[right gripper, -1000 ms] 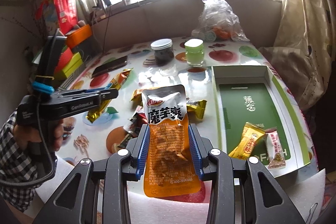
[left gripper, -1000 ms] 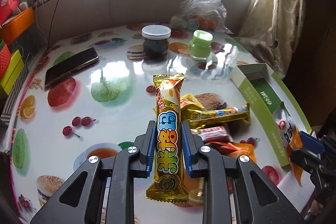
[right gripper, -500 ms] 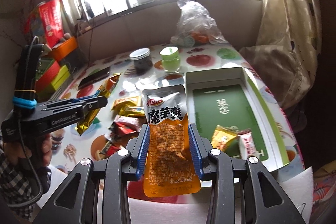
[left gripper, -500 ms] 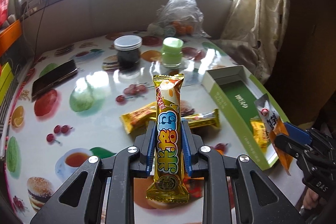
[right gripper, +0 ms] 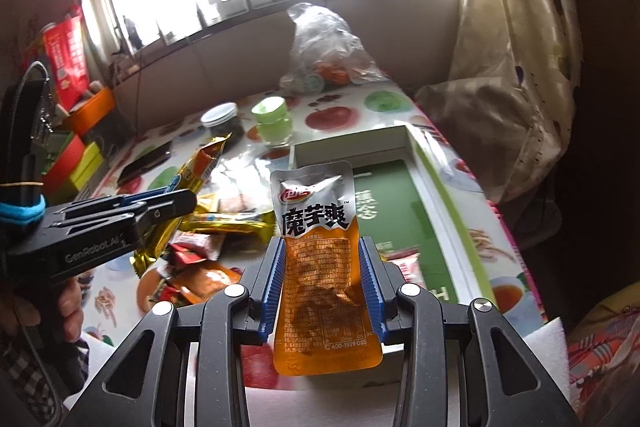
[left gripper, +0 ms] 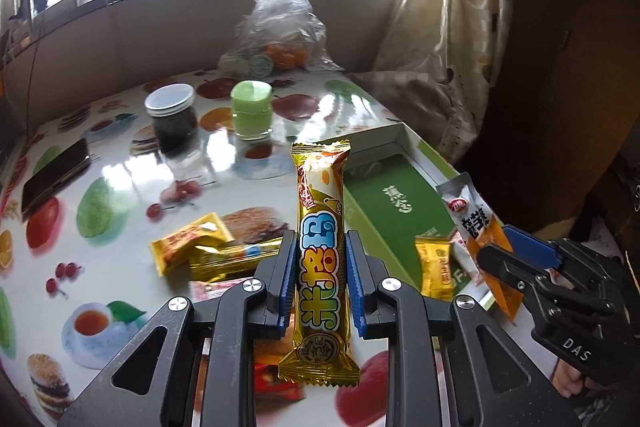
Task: Organize snacks
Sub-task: 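Carry the gold wafer bar and orange packet over the green box with both grippers, then open the left gripper to drop the wafer bar while the right gripper releases the orange packet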
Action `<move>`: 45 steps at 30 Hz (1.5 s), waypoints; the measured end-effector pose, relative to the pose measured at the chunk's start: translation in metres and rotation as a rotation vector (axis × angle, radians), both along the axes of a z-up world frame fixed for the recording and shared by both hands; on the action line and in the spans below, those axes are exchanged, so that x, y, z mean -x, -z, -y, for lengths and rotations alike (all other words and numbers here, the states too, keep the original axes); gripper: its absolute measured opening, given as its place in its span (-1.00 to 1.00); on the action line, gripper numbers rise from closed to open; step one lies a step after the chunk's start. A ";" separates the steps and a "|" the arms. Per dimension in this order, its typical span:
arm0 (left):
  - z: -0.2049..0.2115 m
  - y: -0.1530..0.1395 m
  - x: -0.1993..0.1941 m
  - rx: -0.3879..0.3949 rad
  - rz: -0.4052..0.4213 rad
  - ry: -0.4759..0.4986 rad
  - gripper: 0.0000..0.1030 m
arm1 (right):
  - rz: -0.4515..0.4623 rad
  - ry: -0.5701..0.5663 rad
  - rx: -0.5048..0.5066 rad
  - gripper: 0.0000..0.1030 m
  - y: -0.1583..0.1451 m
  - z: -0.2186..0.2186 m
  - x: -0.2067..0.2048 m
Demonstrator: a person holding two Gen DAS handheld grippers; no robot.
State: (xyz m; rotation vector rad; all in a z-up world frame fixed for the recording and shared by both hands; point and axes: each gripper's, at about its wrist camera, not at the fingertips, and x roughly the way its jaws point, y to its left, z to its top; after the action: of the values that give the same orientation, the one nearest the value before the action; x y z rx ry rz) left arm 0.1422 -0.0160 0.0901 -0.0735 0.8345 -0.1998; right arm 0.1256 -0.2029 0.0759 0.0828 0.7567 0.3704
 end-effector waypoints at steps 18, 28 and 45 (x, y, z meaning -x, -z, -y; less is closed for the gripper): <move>0.048 0.020 -0.027 0.017 -0.076 0.055 -0.53 | -0.076 0.102 0.061 -0.31 0.025 0.034 -0.032; 0.069 0.036 -0.039 0.012 -0.116 0.090 -0.53 | -0.117 0.099 0.085 -0.31 0.042 0.034 -0.046; 0.086 0.053 -0.047 -0.006 -0.160 0.113 -0.53 | -0.120 0.099 0.124 -0.22 0.051 0.033 -0.057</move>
State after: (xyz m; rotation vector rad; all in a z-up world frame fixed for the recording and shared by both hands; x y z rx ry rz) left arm 0.1889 -0.1021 0.0374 -0.0369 1.0001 -0.3004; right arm 0.1823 -0.2358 0.0253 0.0261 0.8892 0.2255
